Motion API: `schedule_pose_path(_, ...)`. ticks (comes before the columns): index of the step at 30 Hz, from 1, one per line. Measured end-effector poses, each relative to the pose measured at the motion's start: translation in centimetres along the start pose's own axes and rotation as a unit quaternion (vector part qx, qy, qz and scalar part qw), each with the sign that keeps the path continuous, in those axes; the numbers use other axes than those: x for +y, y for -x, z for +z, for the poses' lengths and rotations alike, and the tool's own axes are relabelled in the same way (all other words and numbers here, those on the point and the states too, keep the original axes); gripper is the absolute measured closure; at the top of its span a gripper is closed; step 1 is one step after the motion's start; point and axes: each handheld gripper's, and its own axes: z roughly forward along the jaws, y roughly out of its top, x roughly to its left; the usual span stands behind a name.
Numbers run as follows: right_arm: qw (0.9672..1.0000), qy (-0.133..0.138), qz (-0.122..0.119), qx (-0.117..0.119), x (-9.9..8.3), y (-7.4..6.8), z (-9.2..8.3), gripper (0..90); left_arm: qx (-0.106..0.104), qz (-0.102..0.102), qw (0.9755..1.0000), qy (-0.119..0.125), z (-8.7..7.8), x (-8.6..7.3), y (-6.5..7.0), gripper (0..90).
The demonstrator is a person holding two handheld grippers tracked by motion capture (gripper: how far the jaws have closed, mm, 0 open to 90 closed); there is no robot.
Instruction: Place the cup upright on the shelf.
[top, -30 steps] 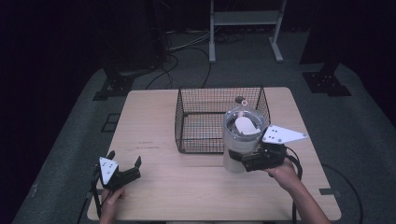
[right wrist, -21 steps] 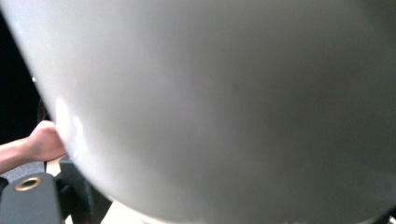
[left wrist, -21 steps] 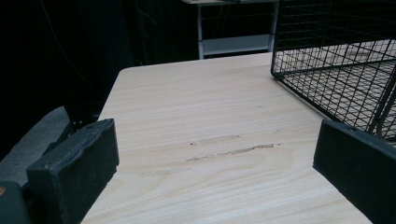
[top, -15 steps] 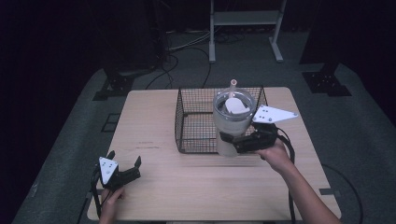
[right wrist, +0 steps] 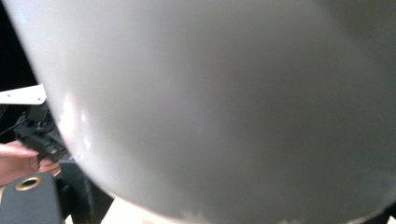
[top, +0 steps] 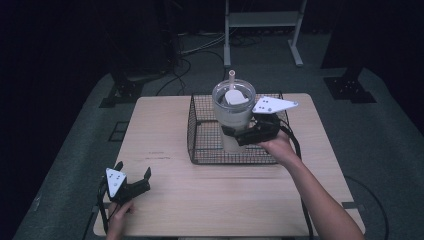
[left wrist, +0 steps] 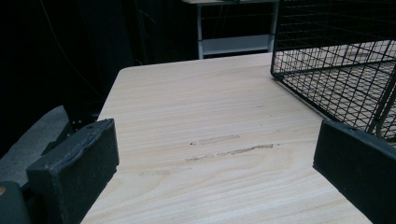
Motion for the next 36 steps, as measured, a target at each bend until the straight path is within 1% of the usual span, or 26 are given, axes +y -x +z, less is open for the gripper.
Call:
schedule_pose_path(1, 1.0, 0.0, 0.006, 0.002, 0.1, 0.2, 0.4, 9.2, 0.0, 0.0, 1.0, 0.001, 0.0, 0.0, 0.0, 0.0)
schedule_pose_path(2, 1.0, -0.001, 0.006, 0.003, 0.1, 0.6, 1.1, 9.2, 0.0, 0.0, 1.0, 0.001, 0.0, 0.0, 0.0, 0.0)
schedule_pose_path(3, 1.0, -0.001, 0.006, 0.003, 0.1, 0.6, 1.1, 9.2, 0.0, 0.0, 1.0, 0.001, 0.0, 0.0, 0.0, 0.0)
schedule_pose_path(6, 1.0, -0.003, 0.006, 0.004, 0.3, 1.1, 1.9, 9.2, -0.001, 0.0, 1.0, 0.0, 0.0, 0.0, 0.0, 0.0)
schedule_pose_path(9, 1.0, -0.004, 0.008, 0.001, 0.4, 1.8, 2.8, 9.2, -0.001, 0.001, 1.0, -0.001, 0.0, 0.0, 0.0, 0.0)
schedule_pose_path(13, 0.9998, 0.0, 0.019, -0.002, 0.3, 2.8, 3.8, 9.2, -0.001, 0.0, 1.0, 0.001, 0.0, 0.0, 0.0, 0.0)
schedule_pose_path(14, 0.9997, 0.001, 0.023, -0.001, 0.2, 3.3, 4.3, 9.2, -0.001, 0.003, 1.0, -0.001, 0.0, 0.0, 0.0, 0.0)
schedule_pose_path(15, 0.9997, 0.001, 0.023, -0.001, 0.2, 3.3, 4.3, 9.2, -0.001, 0.003, 1.0, 0.0, 0.0, 0.0, 0.0, 0.0)
schedule_pose_path(16, 0.9998, 0.0, 0.022, -0.002, 0.2, 3.8, 4.8, 9.2, -0.001, 0.001, 1.0, 0.0, 0.0, 0.0, 0.0, 0.0)
schedule_pose_path(17, 0.9998, 0.0, 0.022, -0.002, 0.2, 3.8, 4.8, 9.2, -0.001, 0.001, 1.0, 0.0, 0.0, 0.0, 0.0, 0.0)
schedule_pose_path(19, 0.9997, -0.001, 0.023, -0.001, 0.1, 4.2, 5.3, 9.2, -0.001, -0.002, 1.0, 0.0, 0.0, 0.0, 0.0, 0.0)
schedule_pose_path(22, 0.9996, -0.004, 0.027, 0.0, 0.1, 4.8, 6.0, 9.2, -0.001, -0.002, 1.0, 0.0, 0.0, 0.0, -0.1, 0.0)
schedule_pose_path(26, 0.9998, -0.01, 0.019, -0.004, 0.2, 5.4, 7.0, 9.2, 0.0, -0.002, 1.0, 0.0, 0.0, 0.0, 0.0, 0.0)
schedule_pose_path(30, 0.9996, -0.018, 0.024, 0.0, 0.1, 5.9, 7.9, 9.2, -0.001, 0.002, 1.0, 0.0, 0.0, 0.0, 0.0, 0.0)
schedule_pose_path(32, 0.9995, -0.023, 0.02, -0.001, 0.0, 6.2, 8.4, 9.2, 0.0, 0.001, 1.0, 0.0, 0.0, 0.0, 0.0, 0.0)
schedule_pose_path(36, 0.9991, -0.034, 0.025, 0.001, -0.7, 6.7, 9.6, 9.2, 0.0, 0.0, 1.0, 0.0, 0.0, 0.0, 0.0, 0.0)
